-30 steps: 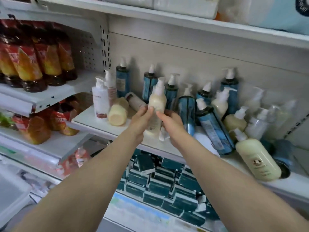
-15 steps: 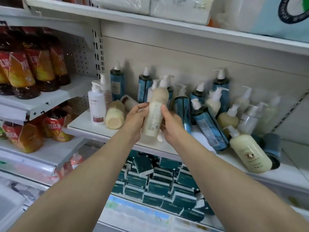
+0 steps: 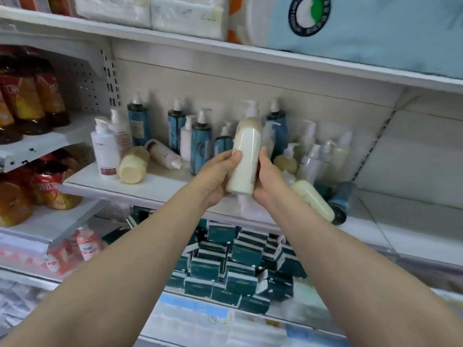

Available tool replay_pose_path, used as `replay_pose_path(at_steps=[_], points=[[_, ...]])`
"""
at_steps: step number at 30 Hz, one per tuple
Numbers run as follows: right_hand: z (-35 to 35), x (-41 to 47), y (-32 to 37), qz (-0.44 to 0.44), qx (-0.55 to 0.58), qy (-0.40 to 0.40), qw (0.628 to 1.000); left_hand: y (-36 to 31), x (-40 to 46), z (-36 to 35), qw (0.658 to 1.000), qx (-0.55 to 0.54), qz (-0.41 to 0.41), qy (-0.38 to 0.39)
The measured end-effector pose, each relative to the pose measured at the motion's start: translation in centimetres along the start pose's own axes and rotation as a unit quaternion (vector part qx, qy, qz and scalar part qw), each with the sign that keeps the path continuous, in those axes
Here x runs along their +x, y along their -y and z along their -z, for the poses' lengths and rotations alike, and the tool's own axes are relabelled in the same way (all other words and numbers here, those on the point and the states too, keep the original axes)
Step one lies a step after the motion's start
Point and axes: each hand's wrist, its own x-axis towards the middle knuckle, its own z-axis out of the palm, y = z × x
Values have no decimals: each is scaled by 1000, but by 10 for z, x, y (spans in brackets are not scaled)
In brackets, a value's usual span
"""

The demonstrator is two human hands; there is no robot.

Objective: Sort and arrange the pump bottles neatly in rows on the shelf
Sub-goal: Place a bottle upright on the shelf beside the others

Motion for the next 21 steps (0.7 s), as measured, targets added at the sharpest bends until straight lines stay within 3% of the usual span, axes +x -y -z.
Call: replay_pose_path(at_steps=[8, 12, 21], points=[[141, -46, 68, 46, -6, -51, 998, 60, -27, -151, 998, 56, -32, 16], [232, -78, 101, 99, -23, -71, 992, 102, -41, -237, 995, 73, 4, 72], [409, -170, 159, 123, 12, -96, 988, 201, -77, -407, 984, 62, 41, 162]])
